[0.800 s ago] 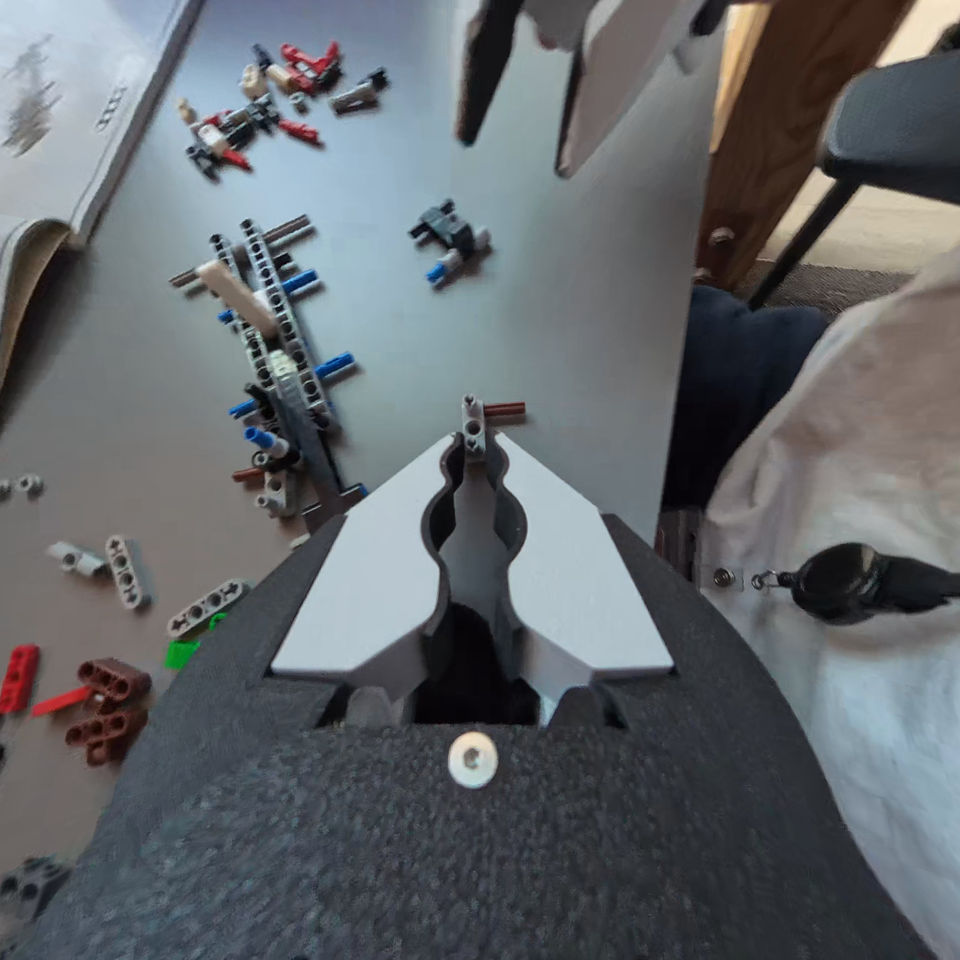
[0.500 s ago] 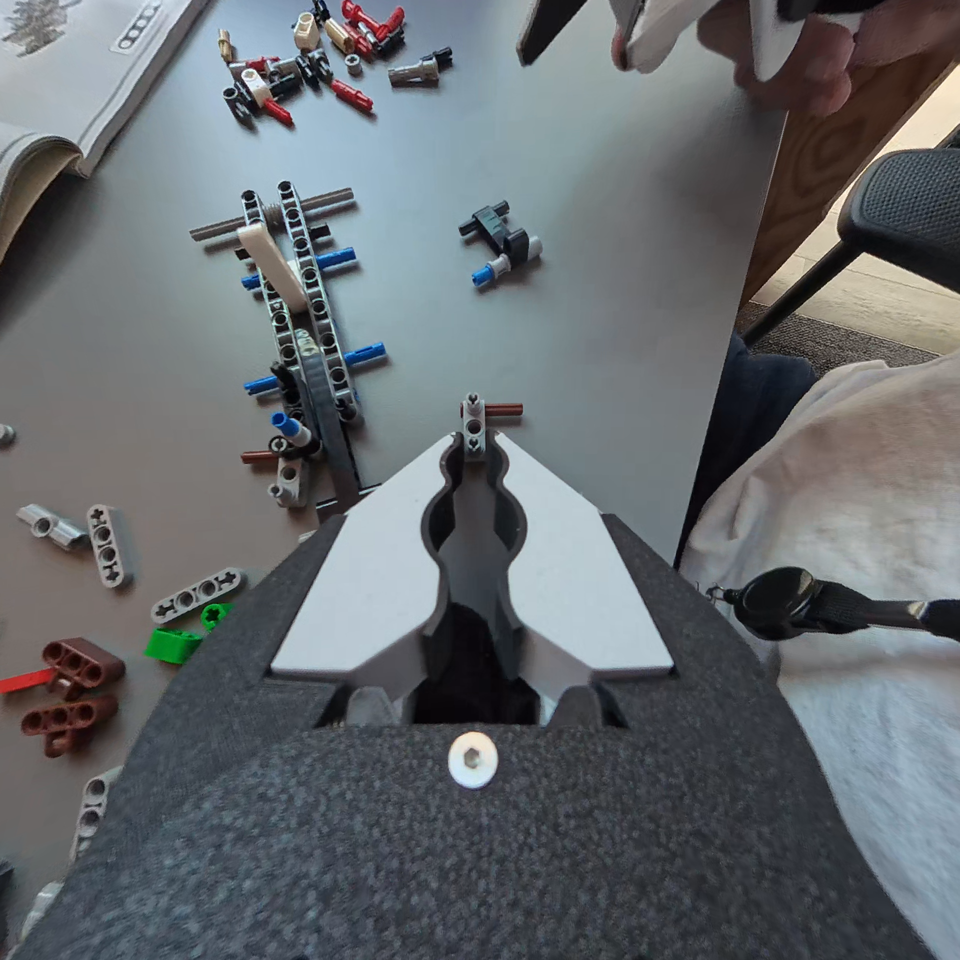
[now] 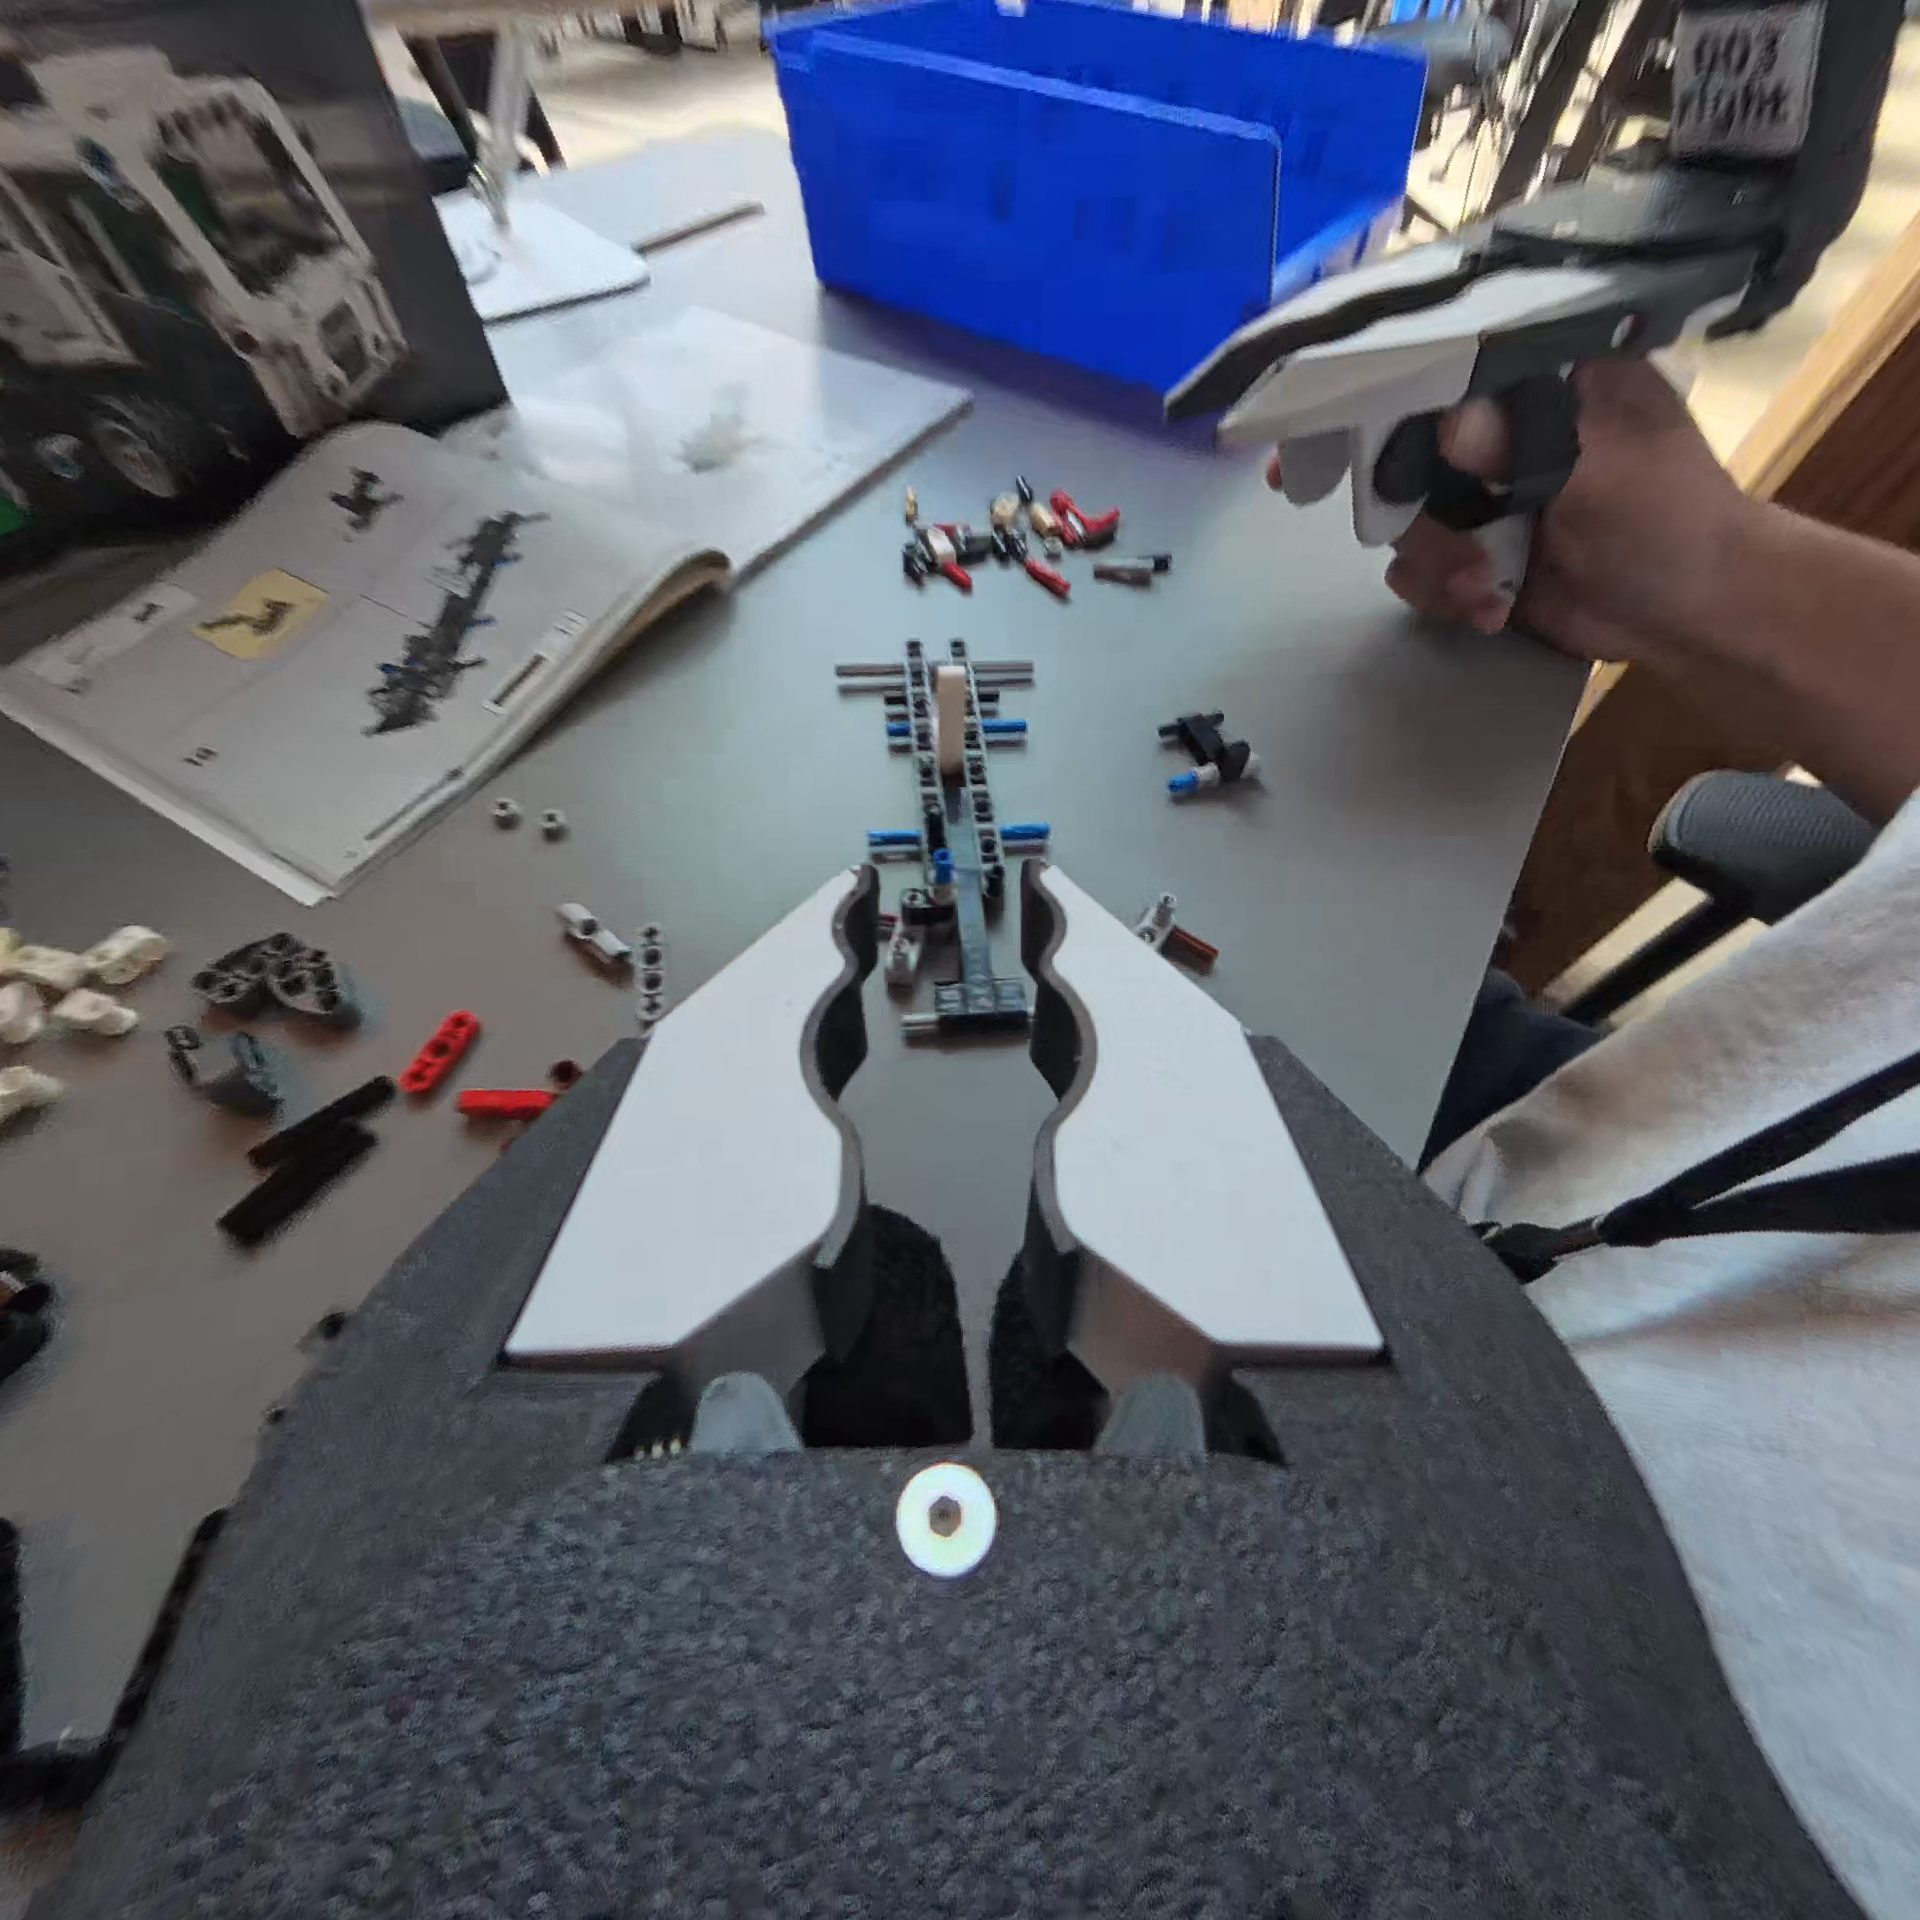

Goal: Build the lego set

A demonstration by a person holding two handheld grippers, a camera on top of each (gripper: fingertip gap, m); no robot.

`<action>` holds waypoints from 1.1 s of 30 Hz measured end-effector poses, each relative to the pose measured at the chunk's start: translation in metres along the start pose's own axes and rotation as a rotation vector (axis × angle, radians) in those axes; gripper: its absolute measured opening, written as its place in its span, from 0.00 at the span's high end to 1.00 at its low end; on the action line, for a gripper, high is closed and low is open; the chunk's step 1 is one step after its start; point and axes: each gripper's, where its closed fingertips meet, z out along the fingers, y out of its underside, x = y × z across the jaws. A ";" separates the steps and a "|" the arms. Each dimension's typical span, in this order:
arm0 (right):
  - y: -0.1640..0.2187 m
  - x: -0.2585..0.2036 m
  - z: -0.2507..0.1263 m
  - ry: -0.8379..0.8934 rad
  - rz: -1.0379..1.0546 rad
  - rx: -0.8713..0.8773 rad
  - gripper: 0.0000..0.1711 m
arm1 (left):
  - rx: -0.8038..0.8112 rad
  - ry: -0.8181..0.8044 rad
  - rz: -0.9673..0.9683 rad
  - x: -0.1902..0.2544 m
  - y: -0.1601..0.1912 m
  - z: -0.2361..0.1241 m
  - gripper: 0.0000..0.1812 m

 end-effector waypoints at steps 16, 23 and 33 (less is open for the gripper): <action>-0.004 0.011 0.013 -0.039 0.027 -0.007 0.85 | 0.330 0.380 -0.426 0.001 -0.061 -0.007 0.91; -0.015 0.016 0.004 -0.021 0.046 0.078 0.85 | 0.057 0.243 -0.139 0.015 -0.017 0.008 0.89; -0.015 -0.014 -0.006 -0.075 0.008 0.120 0.86 | -0.145 0.120 0.020 0.084 0.002 0.073 0.85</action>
